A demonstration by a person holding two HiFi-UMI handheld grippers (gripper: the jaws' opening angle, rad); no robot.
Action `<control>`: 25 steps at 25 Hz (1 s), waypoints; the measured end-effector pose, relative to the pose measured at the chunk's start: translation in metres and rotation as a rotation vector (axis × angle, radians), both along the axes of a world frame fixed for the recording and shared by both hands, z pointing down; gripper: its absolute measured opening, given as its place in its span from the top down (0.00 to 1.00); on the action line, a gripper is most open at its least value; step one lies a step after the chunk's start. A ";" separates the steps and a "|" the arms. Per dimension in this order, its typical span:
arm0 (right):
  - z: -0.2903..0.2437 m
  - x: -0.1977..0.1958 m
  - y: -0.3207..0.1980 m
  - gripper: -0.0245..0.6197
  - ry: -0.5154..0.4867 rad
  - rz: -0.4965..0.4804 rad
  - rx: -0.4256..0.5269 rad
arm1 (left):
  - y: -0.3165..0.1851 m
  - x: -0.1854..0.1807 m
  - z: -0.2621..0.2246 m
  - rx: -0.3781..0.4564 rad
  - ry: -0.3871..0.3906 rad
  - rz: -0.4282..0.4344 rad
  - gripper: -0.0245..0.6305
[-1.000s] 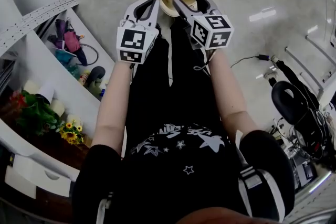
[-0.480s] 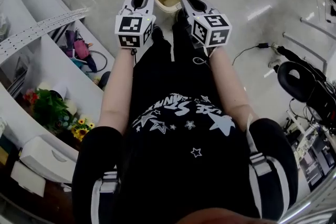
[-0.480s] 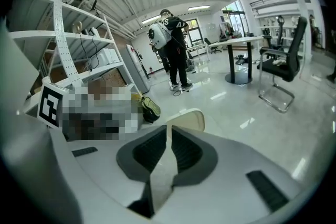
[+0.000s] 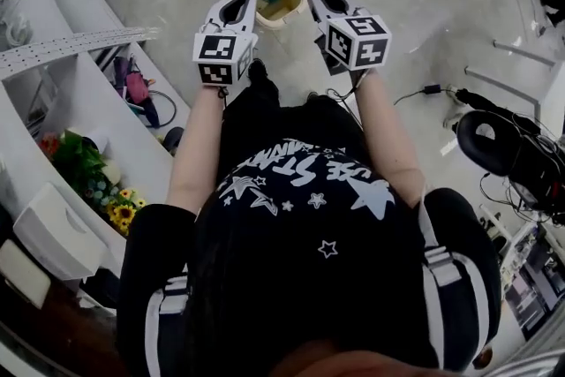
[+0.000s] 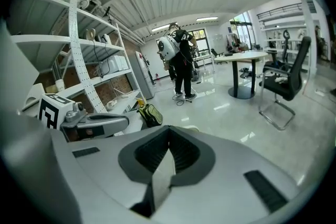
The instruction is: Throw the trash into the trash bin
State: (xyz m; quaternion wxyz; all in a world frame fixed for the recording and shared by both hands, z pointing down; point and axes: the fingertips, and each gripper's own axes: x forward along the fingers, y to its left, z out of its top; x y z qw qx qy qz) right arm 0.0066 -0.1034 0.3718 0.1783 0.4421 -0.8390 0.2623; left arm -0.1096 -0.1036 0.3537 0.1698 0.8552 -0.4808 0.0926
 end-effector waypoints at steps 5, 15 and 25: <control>-0.022 0.026 0.016 0.95 -0.053 -0.030 0.031 | 0.030 0.005 -0.020 0.012 0.005 -0.072 0.95; -0.037 0.096 0.060 0.95 -0.111 -0.114 0.043 | 0.089 0.065 -0.051 0.078 -0.073 -0.096 0.95; -0.049 0.141 0.125 0.95 -0.161 -0.198 0.062 | 0.162 0.116 -0.072 0.120 -0.096 -0.163 0.95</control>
